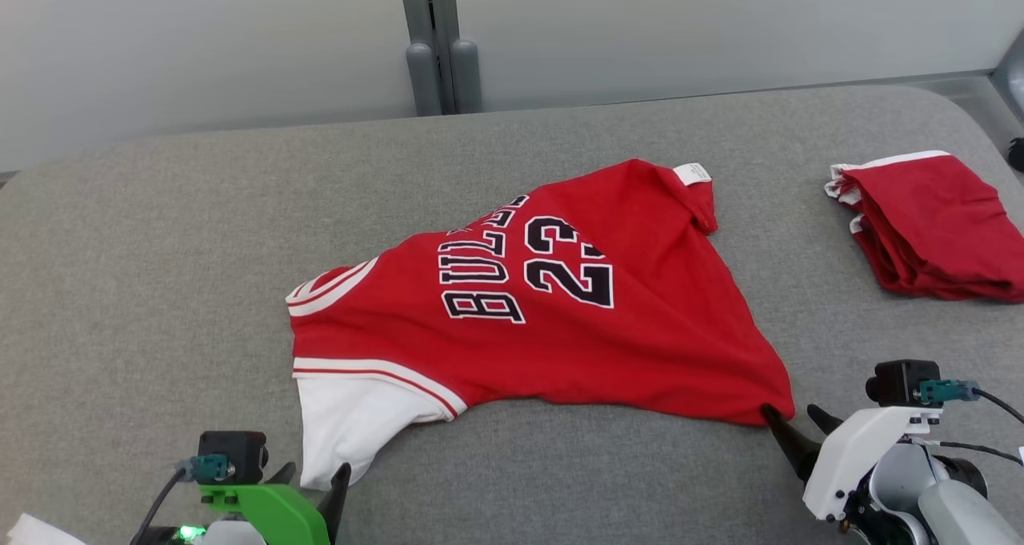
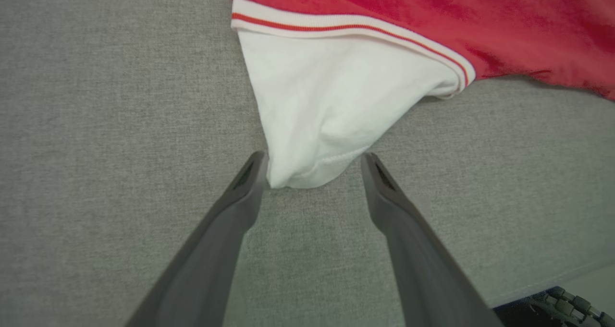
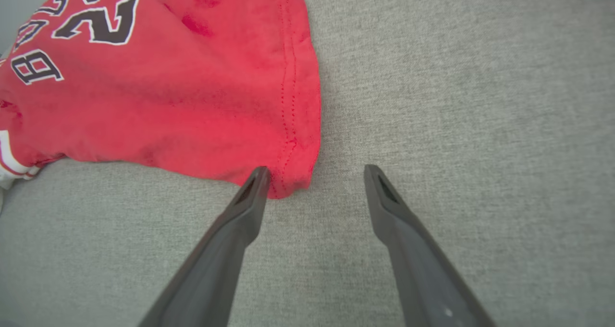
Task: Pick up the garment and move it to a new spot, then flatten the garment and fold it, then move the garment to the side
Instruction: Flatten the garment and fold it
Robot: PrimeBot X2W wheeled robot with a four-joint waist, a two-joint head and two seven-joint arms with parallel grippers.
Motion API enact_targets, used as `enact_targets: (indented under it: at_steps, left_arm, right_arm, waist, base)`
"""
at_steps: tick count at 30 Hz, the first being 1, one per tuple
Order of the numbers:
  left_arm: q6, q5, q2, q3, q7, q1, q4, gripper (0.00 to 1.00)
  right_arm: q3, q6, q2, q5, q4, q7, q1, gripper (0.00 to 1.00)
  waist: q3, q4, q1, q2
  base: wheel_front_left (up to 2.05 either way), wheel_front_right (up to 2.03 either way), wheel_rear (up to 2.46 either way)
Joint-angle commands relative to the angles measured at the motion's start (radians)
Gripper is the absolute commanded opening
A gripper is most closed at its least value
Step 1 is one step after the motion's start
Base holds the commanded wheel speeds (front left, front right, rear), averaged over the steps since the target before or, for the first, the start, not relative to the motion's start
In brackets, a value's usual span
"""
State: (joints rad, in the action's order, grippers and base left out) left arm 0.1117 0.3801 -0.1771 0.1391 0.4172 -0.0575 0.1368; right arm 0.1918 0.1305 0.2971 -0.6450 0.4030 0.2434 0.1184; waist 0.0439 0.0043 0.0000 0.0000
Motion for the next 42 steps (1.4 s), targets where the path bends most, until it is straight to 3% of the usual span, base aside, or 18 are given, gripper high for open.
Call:
enact_targets:
  at_steps: [1, 15, 16, 18, 19, 20, 21, 22, 34, 37, 42]
  left_arm:
    - [0.003, 0.013, -0.012, 0.004, 0.014, 0.032, 0.008, 1.0]
    - [0.013, 0.075, -0.024, 0.023, 0.016, 0.125, 0.154, 1.0]
    - [0.015, 0.085, -0.025, 0.029, 0.016, 0.128, 0.163, 1.0]
    - [0.017, 0.096, -0.029, 0.038, 0.004, 0.135, 0.173, 1.0]
    - [0.018, 0.096, -0.031, 0.042, -0.002, 0.138, 0.178, 0.89]
    - [0.019, 0.102, -0.033, 0.05, -0.002, 0.142, 0.182, 0.53]
    - [0.02, 0.108, -0.034, 0.057, -0.009, 0.144, 0.182, 0.1]
    - [0.02, 0.117, -0.036, 0.064, -0.013, 0.145, 0.182, 0.0]
    - [0.02, 0.16, -0.087, 0.105, -0.099, 0.128, 0.12, 0.0]
    - [0.02, 0.196, -0.076, 0.091, -0.155, 0.162, 0.064, 0.0]
    - [0.02, 0.196, -0.118, 0.104, -0.187, 0.282, 0.024, 0.0]
  right_arm:
    - [0.007, 0.0, -0.004, -0.011, 0.011, 0.004, 0.03, 1.0]
    - [0.102, 0.0, 0.003, -0.105, 0.096, 0.001, 0.104, 1.0]
    - [0.108, 0.0, 0.004, -0.112, 0.101, -0.002, 0.106, 0.95]
    - [0.124, 0.0, 0.004, -0.124, 0.106, -0.005, 0.109, 0.49]
    - [0.13, 0.0, 0.005, -0.128, 0.107, -0.006, 0.11, 0.34]
    - [0.137, 0.0, 0.006, -0.134, 0.107, -0.01, 0.111, 0.09]
    - [0.143, 0.0, 0.008, -0.139, 0.106, -0.015, 0.112, 0.0]
    - [0.15, 0.0, 0.011, -0.144, 0.104, -0.021, 0.113, 0.0]
    - [0.208, 0.0, 0.065, -0.217, 0.01, -0.156, 0.105, 0.0]
    - [0.206, 0.0, 0.086, -0.244, -0.052, -0.21, 0.128, 0.0]
    - [0.202, 0.0, 0.118, -0.252, -0.116, -0.26, 0.216, 0.0]
  waist:
    - [0.033, 0.013, 0.0, 0.0]
    - [0.094, 0.023, 0.0, 0.0]
    - [0.095, 0.023, 0.0, 0.0]
    - [0.096, 0.024, 0.0, 0.0]
    - [0.096, 0.024, 0.0, 0.0]
    - [0.096, 0.024, 0.0, 0.0]
    - [0.095, 0.024, 0.0, 0.0]
    - [0.093, 0.024, 0.0, 0.0]
    - [0.051, 0.022, 0.0, 0.0]
    - [0.057, 0.024, 0.0, 0.0]
    - [0.107, 0.027, 0.0, 0.0]
  base:
    - [0.0, 0.0, 0.0]
    - [0.0, 0.0, 0.0]
    - [0.0, 0.0, 0.0]
    - [0.0, 0.0, 0.0]
    - [0.0, 0.0, 0.0]
    - [0.0, 0.0, 0.0]
    - [0.0, 0.0, 0.0]
    - [0.0, 0.0, 0.0]
    - [0.0, 0.0, 0.0]
    - [0.0, 0.0, 0.0]
    - [0.0, 0.0, 0.0]
